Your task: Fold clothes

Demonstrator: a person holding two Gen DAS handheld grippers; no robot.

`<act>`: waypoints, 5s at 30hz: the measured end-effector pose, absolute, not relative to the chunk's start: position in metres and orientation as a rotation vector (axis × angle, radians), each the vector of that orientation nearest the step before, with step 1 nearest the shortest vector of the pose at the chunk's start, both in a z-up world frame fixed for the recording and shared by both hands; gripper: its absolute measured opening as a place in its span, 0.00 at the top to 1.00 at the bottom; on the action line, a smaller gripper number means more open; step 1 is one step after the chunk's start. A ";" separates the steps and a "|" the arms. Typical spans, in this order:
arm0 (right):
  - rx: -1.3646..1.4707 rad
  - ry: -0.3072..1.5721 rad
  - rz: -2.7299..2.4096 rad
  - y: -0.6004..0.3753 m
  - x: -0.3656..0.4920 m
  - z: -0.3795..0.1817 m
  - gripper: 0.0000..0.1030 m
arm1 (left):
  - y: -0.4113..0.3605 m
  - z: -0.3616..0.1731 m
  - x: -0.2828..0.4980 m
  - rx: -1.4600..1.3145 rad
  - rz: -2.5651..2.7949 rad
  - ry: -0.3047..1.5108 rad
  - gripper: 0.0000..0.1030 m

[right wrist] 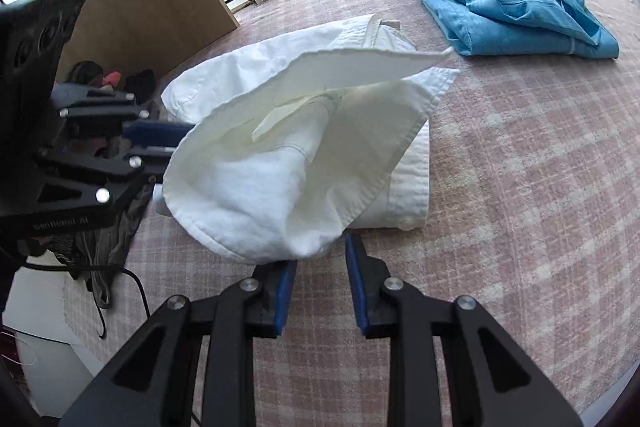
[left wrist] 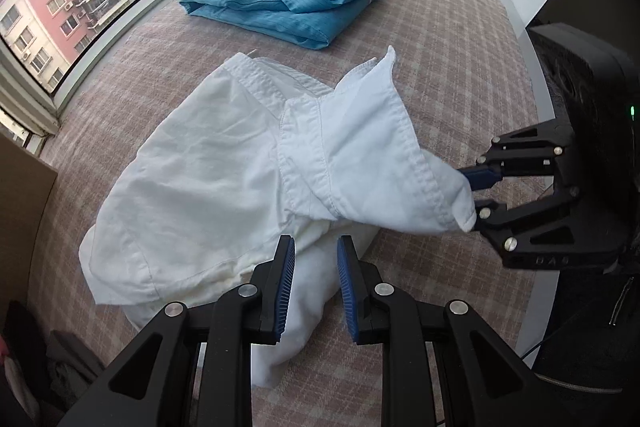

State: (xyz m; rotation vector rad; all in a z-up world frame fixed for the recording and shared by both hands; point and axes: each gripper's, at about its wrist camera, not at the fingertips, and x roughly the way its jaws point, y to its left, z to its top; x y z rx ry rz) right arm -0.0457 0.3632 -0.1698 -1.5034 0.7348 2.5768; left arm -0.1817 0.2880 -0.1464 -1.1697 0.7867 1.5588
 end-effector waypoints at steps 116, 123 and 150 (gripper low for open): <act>-1.888 0.177 2.384 0.437 -0.242 -0.154 0.94 | 0.185 -0.200 -0.331 -1.444 1.826 0.306 0.89; -1.955 0.013 2.590 0.369 -0.250 -0.152 0.94 | 0.172 -0.157 -0.357 -1.374 1.906 0.235 0.91; -2.079 0.330 2.503 0.425 -0.280 -0.181 0.94 | 0.230 -0.217 -0.405 -1.423 1.711 0.334 0.90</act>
